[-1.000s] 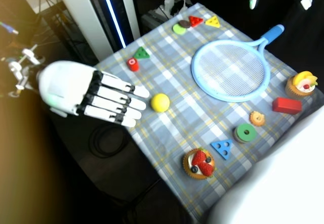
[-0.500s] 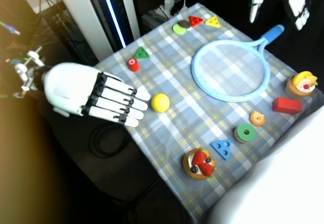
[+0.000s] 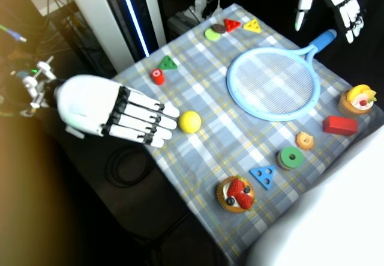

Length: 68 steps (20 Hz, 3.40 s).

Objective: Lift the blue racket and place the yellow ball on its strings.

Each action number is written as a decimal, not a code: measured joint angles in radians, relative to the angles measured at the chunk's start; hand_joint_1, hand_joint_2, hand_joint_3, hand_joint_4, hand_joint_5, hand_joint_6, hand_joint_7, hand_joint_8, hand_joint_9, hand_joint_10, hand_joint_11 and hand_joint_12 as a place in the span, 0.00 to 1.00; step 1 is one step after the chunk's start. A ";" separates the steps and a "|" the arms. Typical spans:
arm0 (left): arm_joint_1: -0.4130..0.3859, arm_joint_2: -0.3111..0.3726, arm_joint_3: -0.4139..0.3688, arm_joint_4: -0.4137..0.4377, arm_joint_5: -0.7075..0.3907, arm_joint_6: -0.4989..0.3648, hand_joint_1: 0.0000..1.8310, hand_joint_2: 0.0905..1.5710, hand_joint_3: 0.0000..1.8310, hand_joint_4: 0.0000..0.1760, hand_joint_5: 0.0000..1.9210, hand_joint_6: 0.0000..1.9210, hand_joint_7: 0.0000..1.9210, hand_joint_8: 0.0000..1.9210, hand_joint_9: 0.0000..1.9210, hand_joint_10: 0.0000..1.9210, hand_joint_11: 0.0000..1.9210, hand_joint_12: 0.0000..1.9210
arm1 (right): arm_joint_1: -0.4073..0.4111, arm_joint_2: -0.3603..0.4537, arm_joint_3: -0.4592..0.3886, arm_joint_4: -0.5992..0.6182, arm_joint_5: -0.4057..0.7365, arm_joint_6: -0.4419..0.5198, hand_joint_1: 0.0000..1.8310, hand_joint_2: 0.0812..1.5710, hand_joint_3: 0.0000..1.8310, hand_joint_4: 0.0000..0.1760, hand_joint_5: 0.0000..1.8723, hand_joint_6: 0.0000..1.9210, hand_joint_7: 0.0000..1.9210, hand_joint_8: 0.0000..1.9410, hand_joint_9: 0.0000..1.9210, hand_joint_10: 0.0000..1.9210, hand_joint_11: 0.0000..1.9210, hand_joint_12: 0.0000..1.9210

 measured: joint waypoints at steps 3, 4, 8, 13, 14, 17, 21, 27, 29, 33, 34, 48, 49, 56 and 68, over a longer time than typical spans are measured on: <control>-0.045 -0.048 0.034 -0.046 0.045 0.125 0.47 0.50 0.00 1.00 0.00 0.00 0.06 0.00 0.04 0.00 0.01 0.01 | 0.000 -0.004 0.000 -0.008 -0.005 0.000 0.50 0.70 0.00 0.00 0.23 0.00 0.24 0.00 0.24 0.00 0.05 0.43; -0.045 -0.052 0.040 -0.063 0.048 0.145 0.48 0.49 0.00 1.00 0.00 0.00 0.07 0.00 0.04 0.00 0.01 0.01 | 0.000 -0.004 0.001 -0.009 -0.005 0.000 0.50 0.70 0.00 0.00 0.23 0.00 0.24 0.00 0.24 0.00 0.05 0.45; -0.043 -0.055 0.061 -0.118 0.063 0.183 0.48 0.51 0.00 1.00 0.00 0.00 0.06 0.01 0.04 0.00 0.00 0.00 | 0.000 -0.004 0.004 -0.008 -0.012 0.000 0.49 0.70 0.00 0.00 0.23 0.00 0.23 0.00 0.24 0.00 0.03 0.50; -0.043 -0.071 0.085 -0.150 0.083 0.200 0.52 0.52 0.00 1.00 0.04 0.01 0.10 0.01 0.08 0.01 0.02 0.01 | 0.000 -0.006 0.005 -0.007 -0.013 0.000 0.50 0.69 0.00 0.00 0.24 0.00 0.24 0.00 0.25 0.00 0.06 0.44; -0.043 -0.079 0.093 -0.156 0.094 0.200 0.53 0.53 0.01 1.00 0.10 0.01 0.13 0.00 0.09 0.00 0.02 0.01 | 0.000 -0.009 0.005 -0.007 -0.013 0.000 0.50 0.69 0.00 0.00 0.24 0.00 0.24 0.00 0.25 0.00 0.05 0.46; -0.047 -0.081 0.095 -0.158 0.097 0.200 0.54 0.55 0.00 1.00 0.16 0.01 0.18 0.01 0.13 0.00 0.05 0.03 | 0.000 -0.013 0.005 -0.009 -0.015 0.000 0.50 0.70 0.00 0.04 0.23 0.00 0.24 0.00 0.24 0.00 0.06 0.45; -0.050 -0.085 0.098 -0.161 0.093 0.200 0.67 0.66 0.00 0.00 0.61 0.36 0.47 0.38 0.36 0.01 0.16 0.19 | 0.000 -0.014 0.005 -0.008 -0.015 0.000 0.47 0.71 0.00 0.11 0.23 0.00 0.24 0.00 0.25 0.00 0.07 0.42; -0.043 -0.084 0.074 -0.168 0.069 0.201 0.49 0.66 0.01 0.39 0.40 0.91 0.40 0.94 0.35 0.92 0.26 0.95 | -0.004 -0.015 0.005 -0.006 -0.015 0.000 0.50 0.71 0.00 0.00 0.25 0.00 0.27 0.00 0.27 0.00 0.11 0.37; -0.037 -0.070 0.028 -0.141 0.046 0.195 0.47 0.74 0.01 0.98 0.44 1.00 0.45 1.00 0.44 1.00 0.45 1.00 | -0.010 -0.015 0.005 0.002 -0.013 0.000 0.50 0.71 0.00 0.00 0.25 0.00 0.27 0.00 0.27 0.00 0.13 0.34; -0.013 0.002 -0.065 0.029 -0.009 0.011 0.64 0.85 0.00 0.96 0.59 1.00 0.71 1.00 0.81 1.00 0.86 1.00 | -0.016 -0.015 0.005 0.008 -0.014 0.000 0.48 0.72 0.00 0.00 0.24 0.00 0.27 0.00 0.27 0.00 0.17 0.23; 0.009 0.032 -0.100 0.096 -0.043 -0.103 0.67 0.89 0.01 0.93 0.59 1.00 0.77 1.00 0.88 1.00 0.91 1.00 | -0.017 -0.016 0.005 0.008 -0.016 0.000 0.48 0.71 0.00 0.00 0.25 0.00 0.27 0.00 0.27 0.00 0.19 0.21; 0.088 0.192 -0.320 0.552 -0.334 -0.646 0.80 0.81 0.00 0.99 0.59 1.00 0.74 1.00 0.85 1.00 0.75 0.96 | 0.034 -0.029 0.040 -0.020 -0.058 0.004 0.48 0.70 0.00 0.00 0.23 0.00 0.26 0.00 0.27 0.00 0.21 0.15; 0.088 0.192 -0.320 0.568 -0.338 -0.662 0.80 0.81 0.00 0.99 0.59 1.00 0.74 1.00 0.85 1.00 0.75 0.96 | 0.053 -0.031 0.046 -0.037 -0.069 0.005 0.48 0.70 0.00 0.00 0.23 0.00 0.26 0.00 0.27 0.00 0.21 0.15; 0.088 0.189 -0.320 0.586 -0.340 -0.663 0.85 0.80 0.00 0.98 0.60 1.00 0.77 1.00 0.88 1.00 0.84 1.00 | 0.246 -0.121 0.161 -0.249 -0.259 0.095 0.51 0.61 0.00 0.01 0.21 0.00 0.23 0.00 0.23 0.00 0.11 0.31; 0.079 0.176 -0.320 0.605 -0.321 -0.664 0.74 0.87 0.00 1.00 0.54 1.00 0.77 1.00 0.86 1.00 0.84 1.00 | 0.371 -0.218 0.243 -0.418 -0.463 0.128 0.70 0.67 0.00 0.00 0.63 0.22 0.51 0.63 0.52 0.57 0.48 0.76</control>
